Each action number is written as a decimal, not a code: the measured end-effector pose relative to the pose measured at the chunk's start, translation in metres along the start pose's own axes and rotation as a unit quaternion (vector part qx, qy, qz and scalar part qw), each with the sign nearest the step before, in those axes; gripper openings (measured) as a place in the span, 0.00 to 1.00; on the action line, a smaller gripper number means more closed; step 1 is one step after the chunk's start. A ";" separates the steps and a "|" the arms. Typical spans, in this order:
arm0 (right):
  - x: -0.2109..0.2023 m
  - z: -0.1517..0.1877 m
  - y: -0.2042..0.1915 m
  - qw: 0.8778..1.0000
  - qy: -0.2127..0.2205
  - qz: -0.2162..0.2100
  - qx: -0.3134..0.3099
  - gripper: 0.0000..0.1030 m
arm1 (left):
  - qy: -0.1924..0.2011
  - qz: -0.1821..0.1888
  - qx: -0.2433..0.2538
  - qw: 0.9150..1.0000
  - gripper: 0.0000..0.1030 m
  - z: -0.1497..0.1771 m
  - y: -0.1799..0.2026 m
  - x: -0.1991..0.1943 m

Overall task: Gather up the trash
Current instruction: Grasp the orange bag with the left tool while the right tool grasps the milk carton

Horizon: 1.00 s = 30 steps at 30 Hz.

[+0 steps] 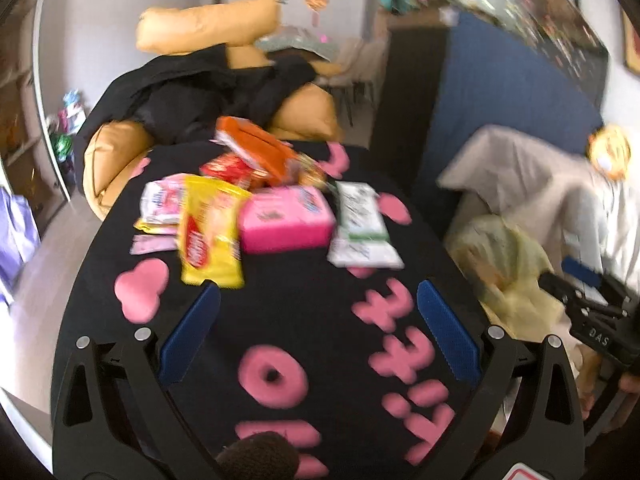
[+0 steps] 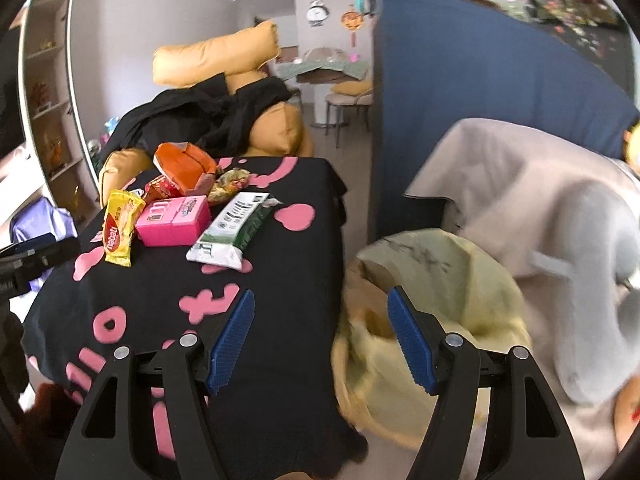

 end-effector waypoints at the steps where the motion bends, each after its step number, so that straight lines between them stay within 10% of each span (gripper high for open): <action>1: 0.010 -0.006 -0.005 1.000 -0.003 -0.010 -0.003 0.64 | 0.004 0.008 -0.020 1.000 0.92 -0.004 -0.015 0.005; 8: 0.080 -0.045 -0.051 0.997 -0.028 -0.059 -0.038 0.64 | 0.020 -0.034 -0.056 0.998 0.92 -0.035 -0.107 0.045; 26: 0.171 -0.062 -0.045 0.996 -0.074 -0.040 -0.009 0.64 | -0.056 0.008 -0.097 0.994 0.82 -0.147 -0.113 0.195; 30: 0.184 -0.070 -0.051 0.994 -0.096 -0.045 -0.014 0.64 | -0.082 0.000 -0.121 0.989 0.61 -0.147 -0.127 0.229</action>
Point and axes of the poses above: each gripper's, at about its wrist camera, not at the fingertips, and x roughly the way its jaws point, y to its right, z to its underside, the point moved 8 cm from there along x, roughly the way its jaws point, and after that the axes turned 3 degrees about x, right-handed, at the moved point
